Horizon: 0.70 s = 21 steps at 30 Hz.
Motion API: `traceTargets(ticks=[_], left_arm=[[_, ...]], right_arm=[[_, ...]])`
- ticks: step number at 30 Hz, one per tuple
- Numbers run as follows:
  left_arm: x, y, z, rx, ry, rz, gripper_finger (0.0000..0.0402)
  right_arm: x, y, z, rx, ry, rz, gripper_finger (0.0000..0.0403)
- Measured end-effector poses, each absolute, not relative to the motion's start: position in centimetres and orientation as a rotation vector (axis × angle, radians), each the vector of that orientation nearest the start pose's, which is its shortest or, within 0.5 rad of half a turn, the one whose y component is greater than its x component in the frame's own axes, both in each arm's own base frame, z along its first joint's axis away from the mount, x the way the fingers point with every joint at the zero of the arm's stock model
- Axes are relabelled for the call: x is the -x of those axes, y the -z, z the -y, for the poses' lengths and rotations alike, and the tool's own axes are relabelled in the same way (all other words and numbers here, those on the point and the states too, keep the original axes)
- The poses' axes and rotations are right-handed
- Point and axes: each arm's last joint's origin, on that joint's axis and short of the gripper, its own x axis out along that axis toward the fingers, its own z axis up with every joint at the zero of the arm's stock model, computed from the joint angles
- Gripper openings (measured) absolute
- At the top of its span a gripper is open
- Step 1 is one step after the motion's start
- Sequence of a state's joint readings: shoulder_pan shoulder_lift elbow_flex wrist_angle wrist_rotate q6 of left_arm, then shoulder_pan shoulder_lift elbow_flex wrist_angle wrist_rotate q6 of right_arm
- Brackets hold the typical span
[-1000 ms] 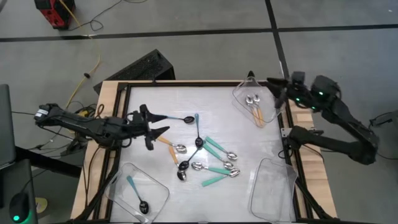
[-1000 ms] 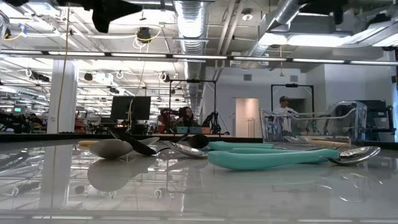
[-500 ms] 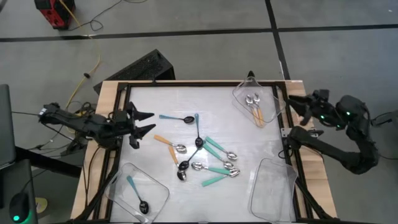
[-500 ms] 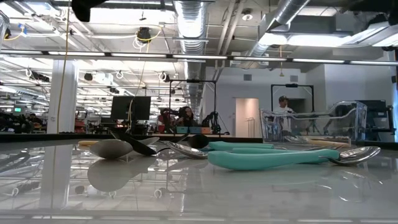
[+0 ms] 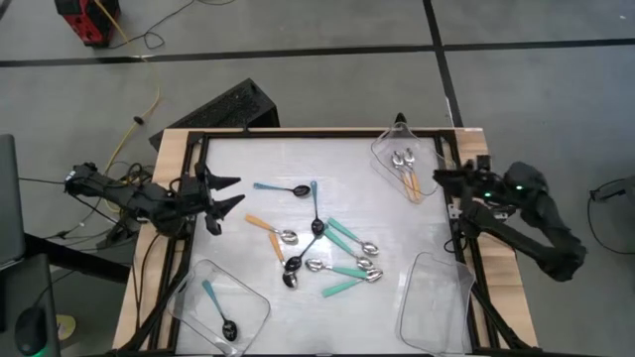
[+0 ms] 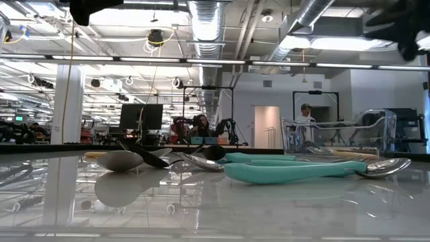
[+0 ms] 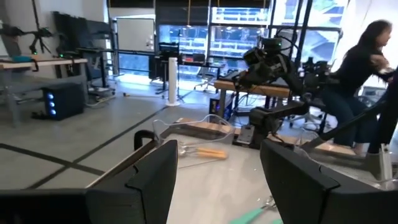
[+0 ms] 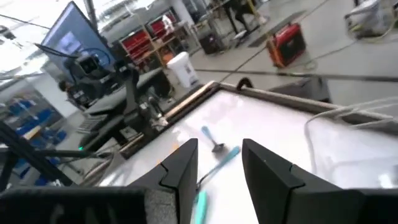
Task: Sort silverware by color (type)
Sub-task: Put the yellow spoon into the top transparent bin
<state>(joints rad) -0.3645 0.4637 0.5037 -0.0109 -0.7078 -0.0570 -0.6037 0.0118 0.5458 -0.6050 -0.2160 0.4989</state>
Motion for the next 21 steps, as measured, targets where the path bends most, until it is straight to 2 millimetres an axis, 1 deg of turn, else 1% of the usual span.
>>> traceTargets(ticks=[3,6,10,12,18,21], left_arm=[[-11.5,-29.4,2.4,0.07,-0.342,0.034,0.0216],[-11.5,-29.4,2.4,0.075,-0.337,0.034,0.0216],[-11.5,-29.2,2.5,0.102,-0.316,0.022,0.0216],[-11.6,-29.0,2.5,0.109,-0.313,0.004,0.0216],[-11.5,-28.8,2.5,0.118,-0.309,-0.01,0.0216],[-11.3,-29.0,2.5,0.119,-0.28,0.007,0.0216]], right_arm=[[-4.2,-26.5,2.0,-0.515,0.337,0.085,0.0152],[-5.3,-25.3,2.4,-0.511,0.252,0.097,0.0152],[-6.2,-24.9,2.3,-0.507,0.133,0.158,0.0152],[-6.3,-25.0,2.1,-0.496,0.078,0.18,0.0152],[-6.3,-26.2,1.2,-0.476,-0.082,0.267,0.0152],[-6.4,-26.2,0.8,-0.485,-0.121,0.255,0.0152]])
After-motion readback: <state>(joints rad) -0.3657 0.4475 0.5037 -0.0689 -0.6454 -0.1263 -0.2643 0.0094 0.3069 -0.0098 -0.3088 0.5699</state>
